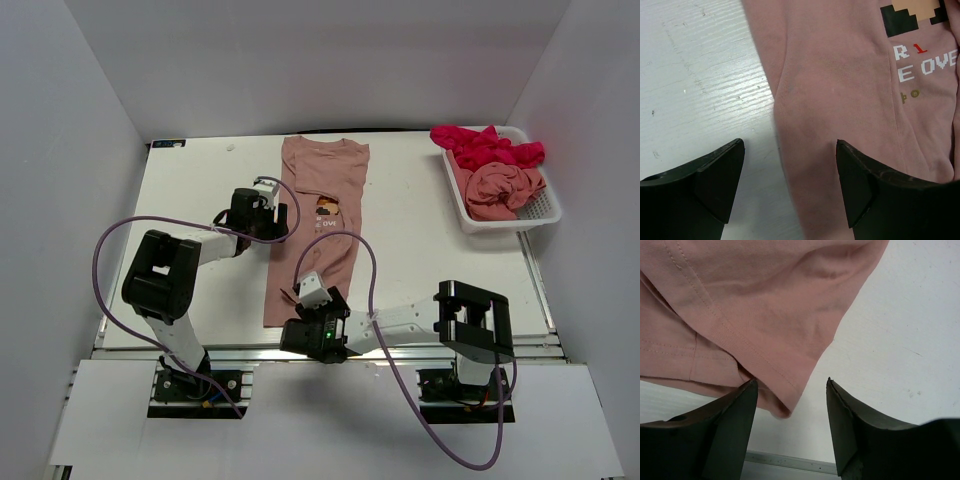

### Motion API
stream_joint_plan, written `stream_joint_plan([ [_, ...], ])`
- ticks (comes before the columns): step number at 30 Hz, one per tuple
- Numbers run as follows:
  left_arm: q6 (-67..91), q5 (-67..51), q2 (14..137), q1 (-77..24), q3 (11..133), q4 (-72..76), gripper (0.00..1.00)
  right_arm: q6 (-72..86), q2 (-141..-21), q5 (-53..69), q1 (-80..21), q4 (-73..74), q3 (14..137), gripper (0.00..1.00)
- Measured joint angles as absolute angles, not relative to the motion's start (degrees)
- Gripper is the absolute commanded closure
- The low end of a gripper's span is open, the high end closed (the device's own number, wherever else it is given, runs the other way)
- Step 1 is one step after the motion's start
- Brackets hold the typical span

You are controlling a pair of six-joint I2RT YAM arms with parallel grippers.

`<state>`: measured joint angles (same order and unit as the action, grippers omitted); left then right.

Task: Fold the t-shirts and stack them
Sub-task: Rotate the tshirt 90 degrees

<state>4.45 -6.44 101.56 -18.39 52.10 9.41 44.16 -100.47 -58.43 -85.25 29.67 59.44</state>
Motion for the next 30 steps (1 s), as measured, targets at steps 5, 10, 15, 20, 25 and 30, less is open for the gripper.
stream_joint_plan([
  [5,4.3,-6.4,101.6,-18.4,52.1,9.4,0.17,42.0,-100.9,-58.3,-85.3,27.5,59.4,0.34],
  [10,4.3,-6.4,101.6,-18.4,52.1,9.4,0.17,36.8,-100.8,-57.3,-85.3,22.0,59.5,0.32],
  [15,4.3,-6.0,101.6,-18.4,51.5,9.4,0.17,29.3,-100.3,-56.5,-85.3,15.7,60.6,0.31],
  [20,4.2,-5.5,101.6,-18.4,51.4,9.4,0.17,24.1,-100.3,-55.0,-85.3,10.3,62.5,0.31],
  [25,3.9,-4.9,101.6,-18.4,51.2,9.5,0.17,20.2,-100.9,-53.3,-84.7,6.4,62.9,0.3],
  [30,3.0,-3.7,101.5,-18.3,51.0,9.6,0.16,18.8,-102.1,-49.4,-81.6,3.7,63.0,0.3],
])
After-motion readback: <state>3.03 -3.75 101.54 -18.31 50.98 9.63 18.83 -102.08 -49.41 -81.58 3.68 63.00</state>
